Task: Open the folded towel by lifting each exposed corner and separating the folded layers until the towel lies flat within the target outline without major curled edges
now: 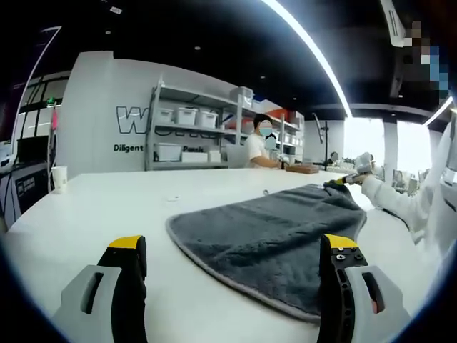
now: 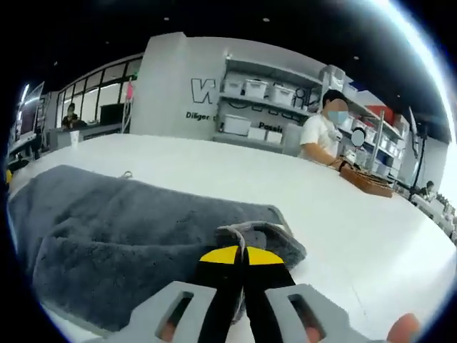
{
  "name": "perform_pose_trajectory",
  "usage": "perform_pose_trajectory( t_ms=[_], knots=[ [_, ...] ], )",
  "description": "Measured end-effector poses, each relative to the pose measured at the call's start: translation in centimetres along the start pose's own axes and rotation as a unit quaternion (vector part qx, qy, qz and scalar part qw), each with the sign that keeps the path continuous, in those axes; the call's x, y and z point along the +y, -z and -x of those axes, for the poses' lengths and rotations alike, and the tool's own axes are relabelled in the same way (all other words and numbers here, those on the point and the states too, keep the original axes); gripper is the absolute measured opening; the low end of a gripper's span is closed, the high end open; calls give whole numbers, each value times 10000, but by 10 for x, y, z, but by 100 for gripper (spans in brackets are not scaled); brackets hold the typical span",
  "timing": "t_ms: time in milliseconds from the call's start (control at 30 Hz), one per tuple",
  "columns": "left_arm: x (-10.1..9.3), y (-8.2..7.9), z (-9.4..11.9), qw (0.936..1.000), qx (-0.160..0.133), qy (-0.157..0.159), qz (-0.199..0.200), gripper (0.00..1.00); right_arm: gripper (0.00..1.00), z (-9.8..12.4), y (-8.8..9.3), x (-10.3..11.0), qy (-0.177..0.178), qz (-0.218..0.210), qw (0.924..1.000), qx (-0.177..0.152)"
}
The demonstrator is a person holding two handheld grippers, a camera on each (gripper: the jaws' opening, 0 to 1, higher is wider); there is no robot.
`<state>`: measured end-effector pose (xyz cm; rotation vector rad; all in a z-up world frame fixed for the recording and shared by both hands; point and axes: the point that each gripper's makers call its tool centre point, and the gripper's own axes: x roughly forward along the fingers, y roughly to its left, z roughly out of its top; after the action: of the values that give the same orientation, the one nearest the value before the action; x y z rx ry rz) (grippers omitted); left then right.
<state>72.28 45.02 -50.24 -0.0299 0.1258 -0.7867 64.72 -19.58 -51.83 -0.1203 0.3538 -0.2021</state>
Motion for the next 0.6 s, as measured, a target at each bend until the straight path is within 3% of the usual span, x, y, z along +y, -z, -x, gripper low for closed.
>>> perform_pose_trajectory(
  t_ms=[267,600],
  knots=[
    [1,0,0,10000,11,-1,11,100,0,38,26,-37,454,-379,9982,-126],
    [2,1,0,10000,18,-17,19,100,0,78,58,-60,780,-843,9931,-219]
  ],
)
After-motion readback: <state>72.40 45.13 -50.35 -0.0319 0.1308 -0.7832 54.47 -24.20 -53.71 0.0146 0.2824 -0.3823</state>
